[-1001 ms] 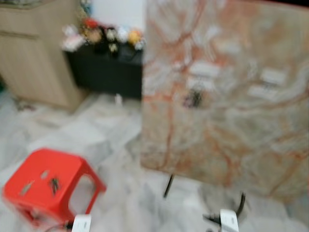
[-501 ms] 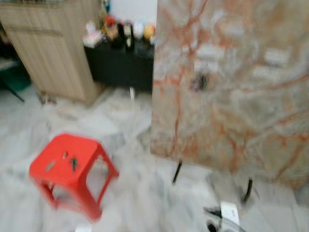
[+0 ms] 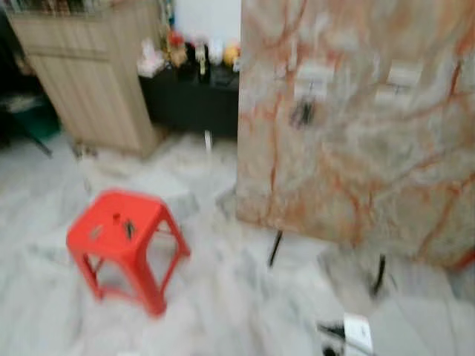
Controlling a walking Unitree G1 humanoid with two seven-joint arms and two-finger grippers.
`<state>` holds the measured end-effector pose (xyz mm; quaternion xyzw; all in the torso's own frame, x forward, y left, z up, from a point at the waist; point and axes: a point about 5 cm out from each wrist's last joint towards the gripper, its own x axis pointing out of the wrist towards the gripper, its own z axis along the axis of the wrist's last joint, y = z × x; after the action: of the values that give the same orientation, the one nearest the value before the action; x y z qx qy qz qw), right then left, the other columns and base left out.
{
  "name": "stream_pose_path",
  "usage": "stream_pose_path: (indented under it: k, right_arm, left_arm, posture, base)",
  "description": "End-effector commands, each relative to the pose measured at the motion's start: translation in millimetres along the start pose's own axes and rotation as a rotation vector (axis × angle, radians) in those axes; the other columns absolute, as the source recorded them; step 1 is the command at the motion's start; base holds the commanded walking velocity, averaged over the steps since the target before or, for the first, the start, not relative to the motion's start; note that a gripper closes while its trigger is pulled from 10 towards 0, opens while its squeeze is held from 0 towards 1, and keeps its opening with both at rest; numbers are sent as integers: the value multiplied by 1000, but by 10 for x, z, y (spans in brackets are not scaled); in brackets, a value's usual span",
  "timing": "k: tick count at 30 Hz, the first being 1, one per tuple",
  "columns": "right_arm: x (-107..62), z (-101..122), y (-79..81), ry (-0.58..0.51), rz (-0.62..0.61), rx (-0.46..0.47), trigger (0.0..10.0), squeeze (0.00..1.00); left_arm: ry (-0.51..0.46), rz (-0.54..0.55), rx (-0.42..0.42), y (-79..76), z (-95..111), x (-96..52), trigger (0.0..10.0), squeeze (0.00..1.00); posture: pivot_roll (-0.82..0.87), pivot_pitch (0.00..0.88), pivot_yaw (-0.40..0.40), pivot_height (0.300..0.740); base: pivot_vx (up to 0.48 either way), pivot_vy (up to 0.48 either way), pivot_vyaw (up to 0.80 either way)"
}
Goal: Hang keys on a hook
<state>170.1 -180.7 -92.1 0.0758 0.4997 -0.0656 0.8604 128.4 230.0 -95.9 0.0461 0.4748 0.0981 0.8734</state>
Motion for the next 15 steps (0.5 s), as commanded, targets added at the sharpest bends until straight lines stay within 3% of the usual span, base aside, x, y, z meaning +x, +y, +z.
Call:
stream_pose_path:
  k: [1, 15]
  right_arm:
    - [2, 49, -28, -10, -8, -5, 10000, 0]
    - [2, 56, -29, -22, -10, 18, 10000, 0]
  left_arm:
    - [1, -6, -16, -31, 21, 8, 10000, 0]
    - [1, -6, -13, -31, 21, 8, 10000, 0]
  posture:
    - [75, 35, -71, 737]
    - [77, 34, -71, 737]
  base:
    - [0, 480, 0]
    - [0, 480, 0]
